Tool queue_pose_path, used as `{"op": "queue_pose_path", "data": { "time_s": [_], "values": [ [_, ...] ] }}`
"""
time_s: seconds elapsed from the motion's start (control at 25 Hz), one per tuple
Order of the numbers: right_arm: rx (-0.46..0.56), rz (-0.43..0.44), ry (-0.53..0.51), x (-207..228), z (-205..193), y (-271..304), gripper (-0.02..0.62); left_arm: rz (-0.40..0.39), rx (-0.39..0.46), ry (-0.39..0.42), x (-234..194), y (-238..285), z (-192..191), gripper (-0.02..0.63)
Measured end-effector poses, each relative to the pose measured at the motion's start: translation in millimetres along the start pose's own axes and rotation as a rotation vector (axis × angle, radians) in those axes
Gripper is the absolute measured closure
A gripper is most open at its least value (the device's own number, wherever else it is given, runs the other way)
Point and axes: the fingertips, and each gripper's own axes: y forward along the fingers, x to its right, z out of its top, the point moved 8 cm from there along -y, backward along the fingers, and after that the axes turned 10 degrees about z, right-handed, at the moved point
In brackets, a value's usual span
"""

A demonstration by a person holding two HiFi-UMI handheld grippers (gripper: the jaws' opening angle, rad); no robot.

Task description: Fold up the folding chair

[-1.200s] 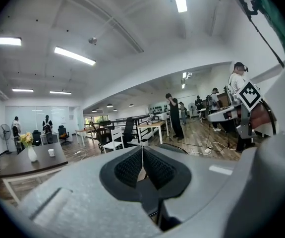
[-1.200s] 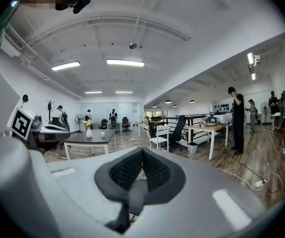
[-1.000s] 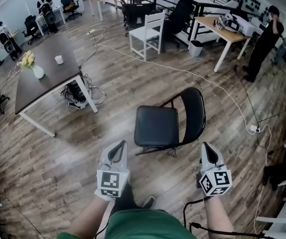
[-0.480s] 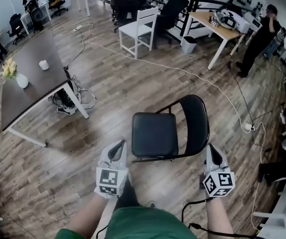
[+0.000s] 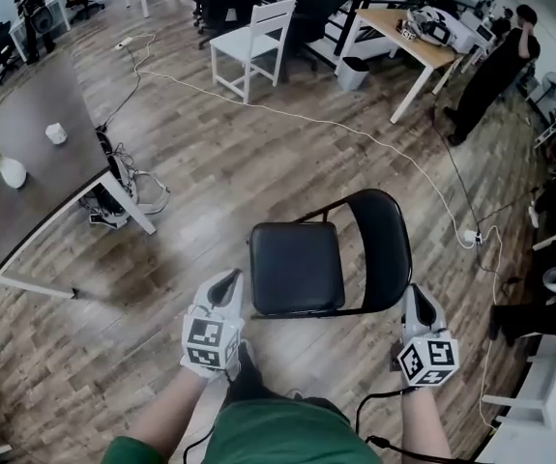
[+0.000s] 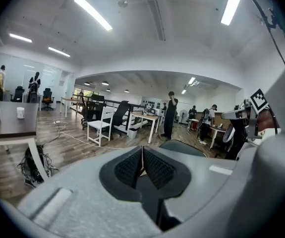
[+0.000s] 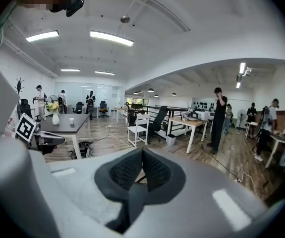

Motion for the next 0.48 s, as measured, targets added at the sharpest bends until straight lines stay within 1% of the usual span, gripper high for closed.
{"op": "queue_pose_path", "data": {
  "time_s": [0.16, 0.24, 0.36, 0.48],
  "values": [
    [-0.027, -0.027, -0.018, 4.2, 4.5, 13.2, 0.592, -0.027, -0.059, -0.05, -18.3, 29.3, -17.8, 0.591],
    [-0.039, -0.034, -0.023, 9.4, 5.6, 18.4, 0.592, -0.046, -0.094, -0.1, -22.9, 42.3, -27.8, 0.591],
    [-0.059, -0.036, -0.033, 22.0, 3.8, 27.4, 0.592, -0.074, -0.129, -0.171, -23.9, 59.0, -41.8, 0.591],
    [-0.07, -0.025, -0.03, 39.8, -2.8, 44.6, 0.592, -0.099, -0.155, -0.205, -20.9, 77.8, -57.0, 0.59]
  ]
}}
